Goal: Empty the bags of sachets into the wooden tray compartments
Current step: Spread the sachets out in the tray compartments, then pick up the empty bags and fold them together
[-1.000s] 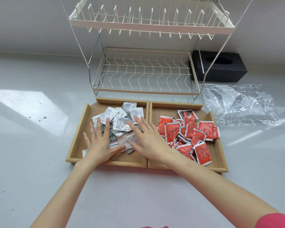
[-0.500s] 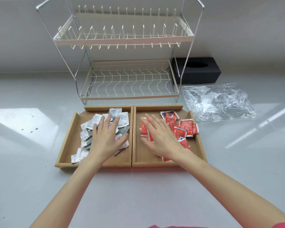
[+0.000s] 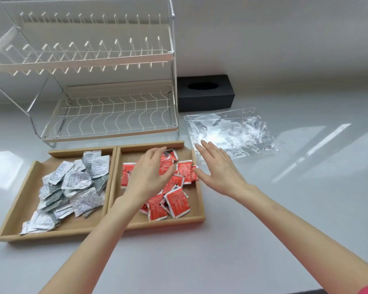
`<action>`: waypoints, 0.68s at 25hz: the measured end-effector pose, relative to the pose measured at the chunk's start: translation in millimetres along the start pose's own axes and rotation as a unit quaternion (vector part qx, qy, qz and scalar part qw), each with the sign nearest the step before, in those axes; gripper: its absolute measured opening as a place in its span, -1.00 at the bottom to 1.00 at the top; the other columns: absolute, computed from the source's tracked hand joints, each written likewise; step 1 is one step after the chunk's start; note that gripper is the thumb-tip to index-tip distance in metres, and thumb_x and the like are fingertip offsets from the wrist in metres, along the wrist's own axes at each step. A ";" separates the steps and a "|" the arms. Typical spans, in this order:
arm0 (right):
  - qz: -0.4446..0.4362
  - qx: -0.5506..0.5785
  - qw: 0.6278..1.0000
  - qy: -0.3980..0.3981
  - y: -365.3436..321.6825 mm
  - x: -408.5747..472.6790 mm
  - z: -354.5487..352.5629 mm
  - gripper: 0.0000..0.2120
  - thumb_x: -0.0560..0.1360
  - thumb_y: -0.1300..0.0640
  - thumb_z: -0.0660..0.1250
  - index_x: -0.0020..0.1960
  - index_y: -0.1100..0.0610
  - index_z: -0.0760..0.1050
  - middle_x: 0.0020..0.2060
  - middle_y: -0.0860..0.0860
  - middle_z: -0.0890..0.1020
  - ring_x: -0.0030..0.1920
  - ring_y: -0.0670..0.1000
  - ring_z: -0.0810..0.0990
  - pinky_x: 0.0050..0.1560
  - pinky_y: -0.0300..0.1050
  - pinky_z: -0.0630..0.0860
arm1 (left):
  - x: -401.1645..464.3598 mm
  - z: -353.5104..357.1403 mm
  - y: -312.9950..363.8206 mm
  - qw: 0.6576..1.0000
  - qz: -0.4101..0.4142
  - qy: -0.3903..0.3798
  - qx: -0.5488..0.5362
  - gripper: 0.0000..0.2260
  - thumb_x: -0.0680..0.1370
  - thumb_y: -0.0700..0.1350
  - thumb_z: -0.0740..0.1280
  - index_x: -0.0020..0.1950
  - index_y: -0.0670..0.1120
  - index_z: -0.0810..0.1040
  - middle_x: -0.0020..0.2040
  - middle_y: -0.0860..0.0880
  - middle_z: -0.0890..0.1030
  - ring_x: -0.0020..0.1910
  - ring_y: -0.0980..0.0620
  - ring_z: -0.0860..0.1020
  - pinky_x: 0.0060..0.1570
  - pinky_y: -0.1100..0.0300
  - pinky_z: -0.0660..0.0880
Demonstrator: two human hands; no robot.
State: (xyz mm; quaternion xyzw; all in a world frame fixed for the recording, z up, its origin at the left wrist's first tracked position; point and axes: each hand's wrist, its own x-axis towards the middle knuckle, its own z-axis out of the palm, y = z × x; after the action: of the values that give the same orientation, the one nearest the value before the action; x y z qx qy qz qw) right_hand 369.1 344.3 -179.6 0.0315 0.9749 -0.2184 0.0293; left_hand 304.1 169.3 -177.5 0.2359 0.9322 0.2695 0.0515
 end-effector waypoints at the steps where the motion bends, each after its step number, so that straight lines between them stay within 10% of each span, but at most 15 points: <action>1: 0.002 -0.005 1.000 -0.001 14.1 0.1 -6.7 -0.41 0.54 -0.01 0.14 0.50 0.05 -0.01 0.52 0.02 0.03 0.52 0.00 -0.06 0.48 -0.06 -0.13 | 4.4 9.2 14.0 0.999 -0.008 -0.003 -0.034 -0.54 0.51 -0.01 0.24 0.38 -0.12 0.30 0.35 -0.11 0.40 0.35 -0.05 0.35 0.28 0.13 0.26; 6: 0.006 -0.017 1.000 -0.023 82.9 9.1 -31.7 -0.41 0.54 0.01 0.15 0.49 0.06 0.00 0.52 0.04 0.05 0.52 0.03 -0.05 0.48 -0.04 -0.11 | 31.5 59.2 76.0 0.944 -0.208 -0.048 -0.251 -0.58 0.49 -0.08 0.27 0.30 -0.20 0.35 0.15 -0.10 0.51 0.09 0.00 0.49 0.02 0.21 0.34; 12: -0.004 -0.044 0.998 -0.047 141.0 59.8 -53.4 -0.42 0.54 0.00 0.17 0.48 0.12 0.05 0.50 0.09 0.12 0.50 0.08 0.05 0.48 0.02 -0.02 | 57.8 99.7 127.1 0.691 -0.434 -0.115 -0.566 -0.87 0.51 -0.10 0.26 -0.21 -0.07 0.36 -0.27 -0.03 0.29 -0.28 0.08 0.33 -0.23 0.26 0.30; 17: 0.004 -0.037 0.997 -0.062 166.0 132.8 -73.4 -0.42 0.53 -0.01 0.18 0.46 0.17 0.11 0.45 0.12 0.26 0.45 0.12 0.21 0.44 0.06 0.15 | 80.7 119.8 140.0 0.581 -0.501 -0.079 -0.637 -0.84 0.51 -0.11 0.26 -0.01 -0.14 0.33 0.11 -0.14 0.39 0.09 -0.02 0.43 0.17 0.13 0.31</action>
State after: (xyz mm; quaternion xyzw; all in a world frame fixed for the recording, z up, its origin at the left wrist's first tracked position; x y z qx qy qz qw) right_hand 245.9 532.0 -193.1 0.0212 0.9785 -0.1833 0.0918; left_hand 317.2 368.4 -203.0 -0.3412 0.4839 0.7058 0.3890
